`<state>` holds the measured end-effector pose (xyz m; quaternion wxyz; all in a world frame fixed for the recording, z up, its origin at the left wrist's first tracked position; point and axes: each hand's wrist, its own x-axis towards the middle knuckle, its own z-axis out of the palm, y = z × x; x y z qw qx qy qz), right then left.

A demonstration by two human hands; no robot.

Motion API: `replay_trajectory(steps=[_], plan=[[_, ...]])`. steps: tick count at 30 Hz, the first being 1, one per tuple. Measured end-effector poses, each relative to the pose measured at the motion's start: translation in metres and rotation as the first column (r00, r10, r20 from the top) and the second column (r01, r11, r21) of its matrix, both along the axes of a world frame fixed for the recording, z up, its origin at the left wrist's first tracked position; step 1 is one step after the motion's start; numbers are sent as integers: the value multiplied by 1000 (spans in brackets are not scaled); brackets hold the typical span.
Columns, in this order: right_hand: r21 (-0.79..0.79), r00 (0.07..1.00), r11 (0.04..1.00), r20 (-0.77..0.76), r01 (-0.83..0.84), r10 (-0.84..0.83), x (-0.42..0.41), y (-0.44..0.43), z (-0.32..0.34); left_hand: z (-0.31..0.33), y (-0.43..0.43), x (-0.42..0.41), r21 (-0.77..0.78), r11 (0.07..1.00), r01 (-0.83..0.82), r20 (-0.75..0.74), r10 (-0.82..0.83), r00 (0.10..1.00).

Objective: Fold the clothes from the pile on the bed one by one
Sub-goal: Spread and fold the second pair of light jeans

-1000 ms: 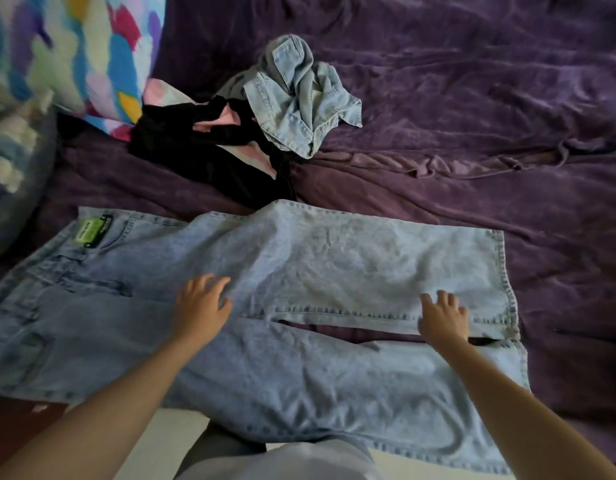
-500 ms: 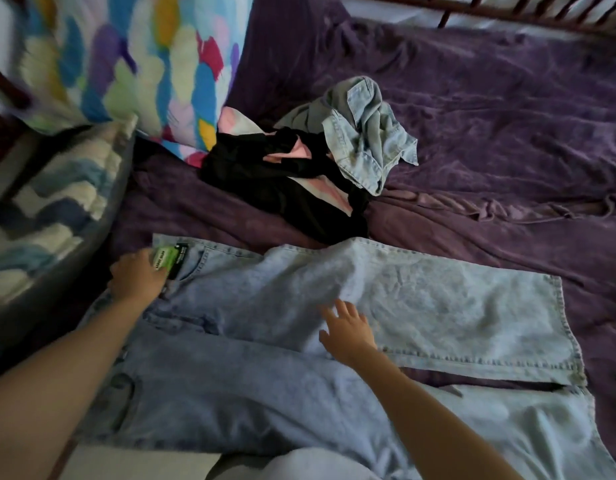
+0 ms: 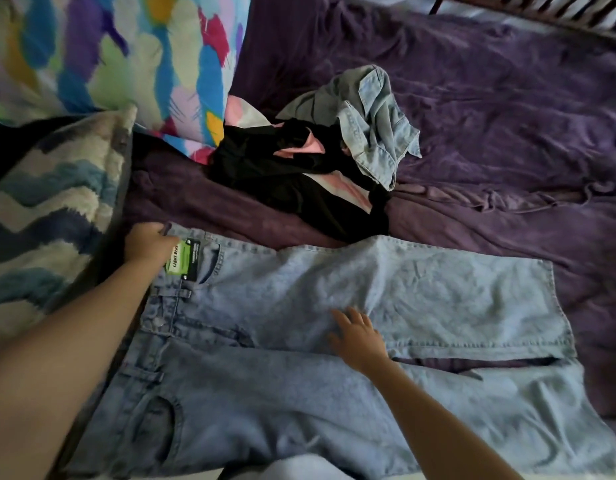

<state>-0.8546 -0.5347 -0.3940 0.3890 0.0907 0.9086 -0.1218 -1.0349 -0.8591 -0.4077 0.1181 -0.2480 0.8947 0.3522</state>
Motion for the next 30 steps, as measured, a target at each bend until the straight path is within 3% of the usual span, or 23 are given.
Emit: replay_trajectory(steps=[4,6,8,10,14,18,22,25,30], plan=[[27,999,999,-41,34,-33,-10,0,5,35,-27,-29,7,994,-108,-224,107,969],[36,998,998,-48,43,-42,-14,-2,8,39,-35,-35,11,994,-105,-260,104,960],[20,998,998,-31,55,-54,-13,-7,9,34,-29,-33,6,997,-80,-201,80,976],[-3,997,998,-14,71,-71,-6,-12,10,23,-20,-25,-37,999,28,-44,-29,999],[21,997,998,-61,54,-53,29,-18,5,7,-15,9,-120,957,264,271,-224,936],[134,987,990,-148,-39,58,75,-21,-5,12,-23,78,-231,925,302,395,-195,898],[182,944,983,-325,6,54,93,-31,-6,26,-30,149,-367,862,349,341,-225,913],[80,989,992,-106,-96,104,97,-30,-22,39,-33,169,-398,860,319,327,-191,925],[-21,994,996,64,-87,88,79,-18,-18,46,-48,175,-244,930,273,463,-136,876]])
